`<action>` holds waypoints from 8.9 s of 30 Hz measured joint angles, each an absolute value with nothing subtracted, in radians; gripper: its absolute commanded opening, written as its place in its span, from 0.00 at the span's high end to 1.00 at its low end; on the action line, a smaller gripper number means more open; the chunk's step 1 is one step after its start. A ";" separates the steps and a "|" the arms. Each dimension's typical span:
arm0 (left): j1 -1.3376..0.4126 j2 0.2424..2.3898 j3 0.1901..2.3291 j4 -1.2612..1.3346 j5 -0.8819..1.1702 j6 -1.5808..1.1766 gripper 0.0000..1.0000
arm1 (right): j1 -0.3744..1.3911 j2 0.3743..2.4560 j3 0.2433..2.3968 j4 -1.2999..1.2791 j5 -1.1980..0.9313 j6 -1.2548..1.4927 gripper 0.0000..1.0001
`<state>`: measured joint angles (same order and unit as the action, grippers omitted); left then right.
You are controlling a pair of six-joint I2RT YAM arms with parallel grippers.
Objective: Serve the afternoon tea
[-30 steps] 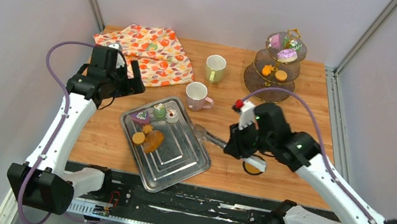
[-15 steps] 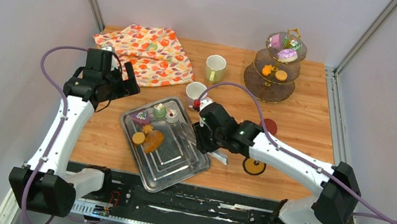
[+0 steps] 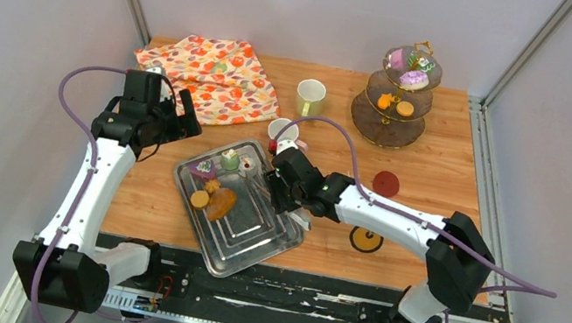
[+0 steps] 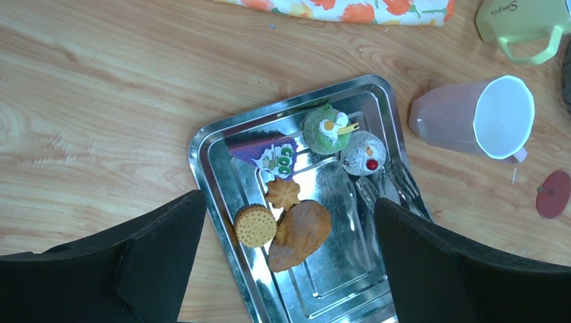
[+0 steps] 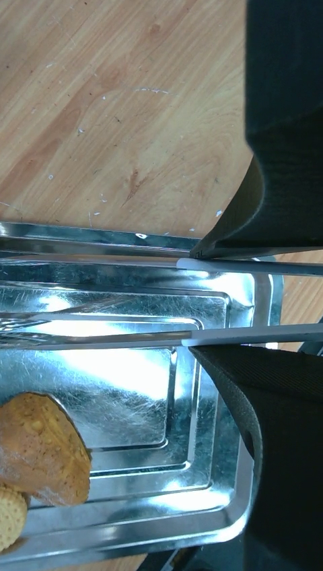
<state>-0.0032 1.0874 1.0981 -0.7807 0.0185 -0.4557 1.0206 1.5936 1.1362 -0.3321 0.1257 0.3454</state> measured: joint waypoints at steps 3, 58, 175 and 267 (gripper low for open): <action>-0.003 1.087 1.098 -0.781 0.019 -0.455 0.00 | 1.022 1.625 1.138 -0.323 0.131 0.345 0.52; -0.003 1.123 1.098 -0.757 0.056 -0.451 0.00 | 0.374 1.299 1.047 -0.483 0.138 0.334 0.99; 0.012 1.183 1.126 -0.788 0.034 -0.423 0.00 | 1.044 1.802 1.357 -0.378 0.134 0.186 0.99; 0.017 1.222 1.147 -0.763 0.022 -0.418 0.00 | -0.084 1.734 1.531 -0.474 -0.284 0.155 0.64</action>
